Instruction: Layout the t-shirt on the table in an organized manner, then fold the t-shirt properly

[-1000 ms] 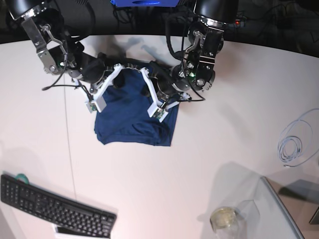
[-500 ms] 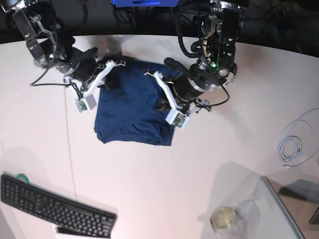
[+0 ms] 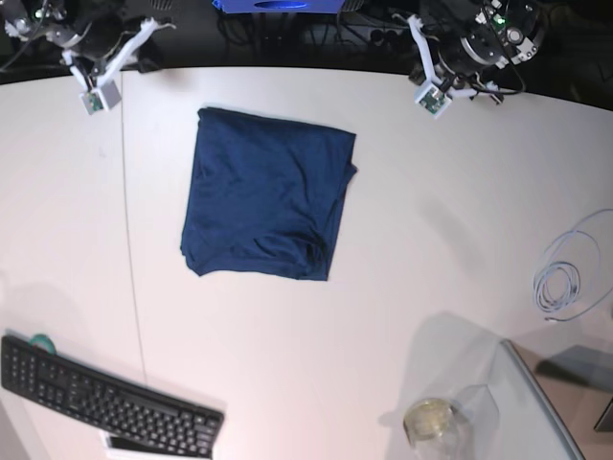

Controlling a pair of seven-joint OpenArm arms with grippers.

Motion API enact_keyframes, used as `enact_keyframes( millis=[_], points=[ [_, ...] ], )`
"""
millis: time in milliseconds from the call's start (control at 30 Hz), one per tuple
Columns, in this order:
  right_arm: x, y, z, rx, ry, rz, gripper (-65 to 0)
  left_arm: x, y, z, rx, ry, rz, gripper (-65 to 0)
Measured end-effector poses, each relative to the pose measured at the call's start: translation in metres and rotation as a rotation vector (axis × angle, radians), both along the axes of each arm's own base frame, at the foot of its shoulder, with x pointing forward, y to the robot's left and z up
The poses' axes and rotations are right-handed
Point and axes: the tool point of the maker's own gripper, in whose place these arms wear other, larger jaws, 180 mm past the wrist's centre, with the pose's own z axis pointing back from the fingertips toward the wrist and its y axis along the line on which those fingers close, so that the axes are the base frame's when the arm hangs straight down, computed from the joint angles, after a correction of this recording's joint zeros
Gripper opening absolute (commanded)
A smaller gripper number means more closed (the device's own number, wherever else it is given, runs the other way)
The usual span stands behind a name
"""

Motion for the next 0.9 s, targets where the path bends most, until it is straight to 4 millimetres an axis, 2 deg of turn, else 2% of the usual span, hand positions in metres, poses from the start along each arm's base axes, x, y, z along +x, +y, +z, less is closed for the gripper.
enact_keyframes(
  millis=[100, 200, 300, 367, 433, 533, 567, 600, 700, 800, 833, 900],
  points=[
    [-0.034, 0.002, 0.000, 0.005, 0.070, -0.004, -65.0, -0.029, -0.005, -0.006, -0.020, 0.063, 0.002, -65.0],
    [-0.055, 0.019, -0.011, 0.047, 0.124, -0.055, -65.0, -0.060, 0.000, -0.020, -0.007, 0.150, 0.009, -65.0],
    [-0.098, 0.024, -0.052, 0.032, 0.290, -0.018, -65.0, -0.091, 0.007, -0.048, 0.002, 0.253, 0.057, -65.0],
    [-0.119, 0.017, -0.079, -0.012, 0.366, 0.000, -65.0, -0.095, 0.007, -0.065, -0.049, 0.237, 0.104, -65.0],
    [-0.123, 0.016, -0.101, -0.034, 0.389, -0.017, -65.0, -0.102, 0.013, -0.085, -0.090, 0.230, 0.163, -65.0],
    [-0.134, 0.023, -0.137, -0.054, 0.425, -0.055, -65.0, -0.118, 0.038, -0.119, -0.065, 0.275, 0.244, -65.0],
    [-0.144, 0.020, -0.148, -0.071, 0.448, -0.064, -65.0, -0.125, 0.047, -0.130, -0.047, 0.292, 0.261, -65.0],
    [-0.147, 0.015, -0.163, -0.095, 0.446, -0.089, -65.0, -0.126, 0.049, -0.141, -0.067, 0.285, 0.283, -65.0],
    [-0.165, -0.038, -0.203, -0.289, 0.461, -0.126, -65.0, -0.148, 0.046, -0.176, -0.089, 0.352, 0.273, -65.0],
    [-0.158, -0.080, -0.219, -0.462, 0.327, -0.155, -65.0, -0.171, 0.038, -0.191, -0.083, 0.404, 0.227, -65.0],
    [-0.154, -0.086, -0.218, -0.498, 0.270, -0.152, -65.0, -0.175, 0.032, -0.191, -0.090, 0.408, 0.188, -65.0],
    [-0.141, -0.078, -0.214, -0.490, 0.146, -0.125, -65.0, -0.162, 0.008, -0.191, -0.158, 0.351, 0.164, -65.0]
  ],
)
